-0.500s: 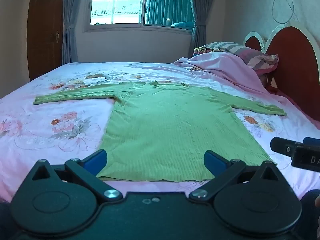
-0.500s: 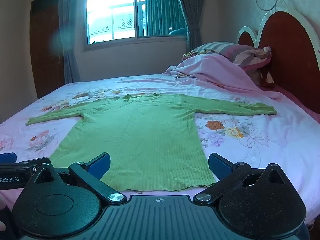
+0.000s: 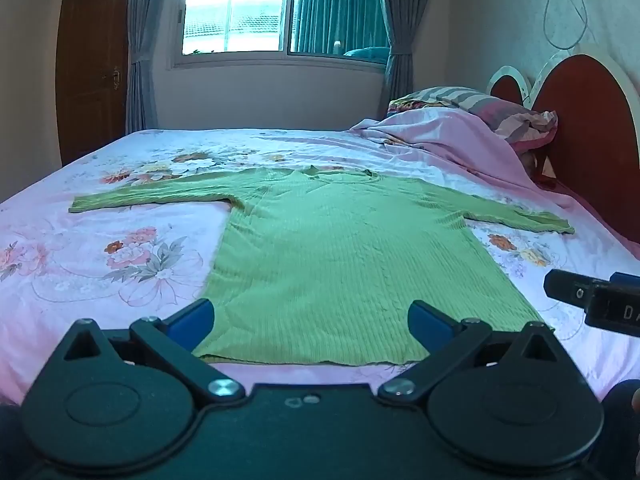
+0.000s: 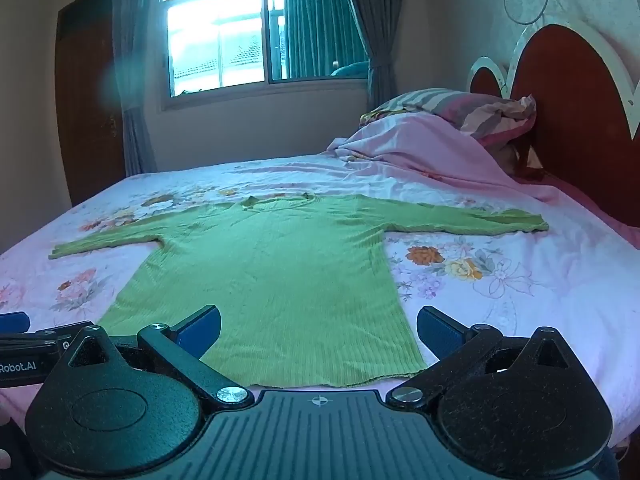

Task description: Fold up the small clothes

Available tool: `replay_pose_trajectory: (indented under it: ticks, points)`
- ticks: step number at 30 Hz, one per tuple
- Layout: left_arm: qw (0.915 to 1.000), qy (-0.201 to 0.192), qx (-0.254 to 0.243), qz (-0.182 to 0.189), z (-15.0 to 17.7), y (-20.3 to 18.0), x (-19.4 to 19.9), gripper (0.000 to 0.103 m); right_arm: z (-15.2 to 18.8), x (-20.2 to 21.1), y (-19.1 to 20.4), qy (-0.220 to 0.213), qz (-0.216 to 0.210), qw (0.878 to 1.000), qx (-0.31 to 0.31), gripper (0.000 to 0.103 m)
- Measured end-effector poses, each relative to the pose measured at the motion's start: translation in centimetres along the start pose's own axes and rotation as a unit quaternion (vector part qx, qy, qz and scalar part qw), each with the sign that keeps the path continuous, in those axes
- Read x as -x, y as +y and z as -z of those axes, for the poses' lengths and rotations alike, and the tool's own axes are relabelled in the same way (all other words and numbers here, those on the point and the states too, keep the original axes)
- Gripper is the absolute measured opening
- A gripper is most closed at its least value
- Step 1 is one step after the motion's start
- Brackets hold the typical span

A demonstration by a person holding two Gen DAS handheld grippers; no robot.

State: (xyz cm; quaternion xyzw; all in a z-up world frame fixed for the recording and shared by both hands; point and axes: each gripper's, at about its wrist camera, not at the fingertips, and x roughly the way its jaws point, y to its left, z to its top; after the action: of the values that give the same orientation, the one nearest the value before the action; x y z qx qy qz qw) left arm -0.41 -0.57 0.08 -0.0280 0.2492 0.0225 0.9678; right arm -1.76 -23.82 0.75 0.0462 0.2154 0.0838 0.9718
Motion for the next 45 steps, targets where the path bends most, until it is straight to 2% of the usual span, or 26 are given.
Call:
replay_pose_trajectory:
  ticks: [45]
  points:
    - [0.9999, -0.01, -0.006, 0.005, -0.27, -0.37, 0.46, 0.102, -0.22, 0.06, 0.58, -0.005, -0.001, 1.0, 0.008, 0.103]
